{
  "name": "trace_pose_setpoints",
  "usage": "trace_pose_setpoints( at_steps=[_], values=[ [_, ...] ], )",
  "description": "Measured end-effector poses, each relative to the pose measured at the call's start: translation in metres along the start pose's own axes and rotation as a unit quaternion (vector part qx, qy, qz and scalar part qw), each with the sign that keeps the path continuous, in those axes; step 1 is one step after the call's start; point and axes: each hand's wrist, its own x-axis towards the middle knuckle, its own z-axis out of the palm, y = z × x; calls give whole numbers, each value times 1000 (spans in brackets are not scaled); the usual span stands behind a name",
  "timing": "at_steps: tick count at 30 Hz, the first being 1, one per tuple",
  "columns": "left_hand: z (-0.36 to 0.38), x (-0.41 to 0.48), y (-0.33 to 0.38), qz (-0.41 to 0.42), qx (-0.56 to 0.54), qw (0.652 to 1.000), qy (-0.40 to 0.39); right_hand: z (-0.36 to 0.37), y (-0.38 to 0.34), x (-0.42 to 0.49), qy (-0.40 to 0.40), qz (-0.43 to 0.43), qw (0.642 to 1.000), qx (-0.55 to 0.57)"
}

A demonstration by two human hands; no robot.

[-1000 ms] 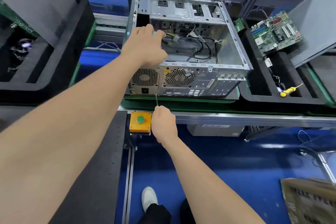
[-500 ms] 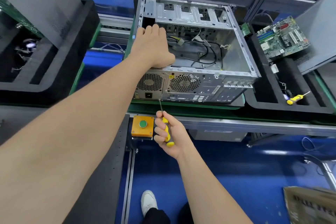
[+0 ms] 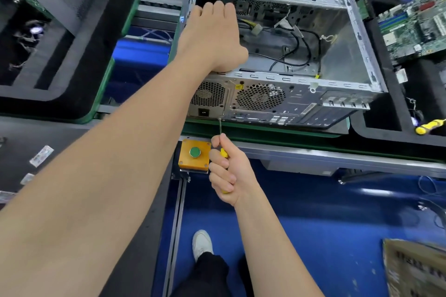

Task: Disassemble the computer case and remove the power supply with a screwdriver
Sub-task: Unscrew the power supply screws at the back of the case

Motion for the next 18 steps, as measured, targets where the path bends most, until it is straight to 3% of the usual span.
trace_pose_setpoints(
  at_steps=[6, 10, 12, 15, 16, 17, 18],
  values=[
    [-4, -6, 0, 2, 1, 1000, -2, 6, 0, 3, 69, -48, 988, -132],
    [-4, -8, 1, 7, 14, 1000, 4, 11, -1, 1, 139, -108, 934, -312],
    [-6, -6, 1, 7, 9, 1000, -3, 17, -1, 1, 199, -154, 861, -441],
    [-8, -3, 2, 4, 5, 1000, -21, 21, 5, 6, 288, -191, 664, -663],
    [-9, -3, 2, 3, 5, 1000, -24, 23, 9, 7, 313, -194, 621, -692],
    [-10, -4, 2, 3, 3, 1000, -27, 25, 14, 9, 332, -203, 604, -695],
    [-10, -4, 3, 2, 1, 1000, -29, 26, 19, 10, 338, -217, 614, -680]
  ],
)
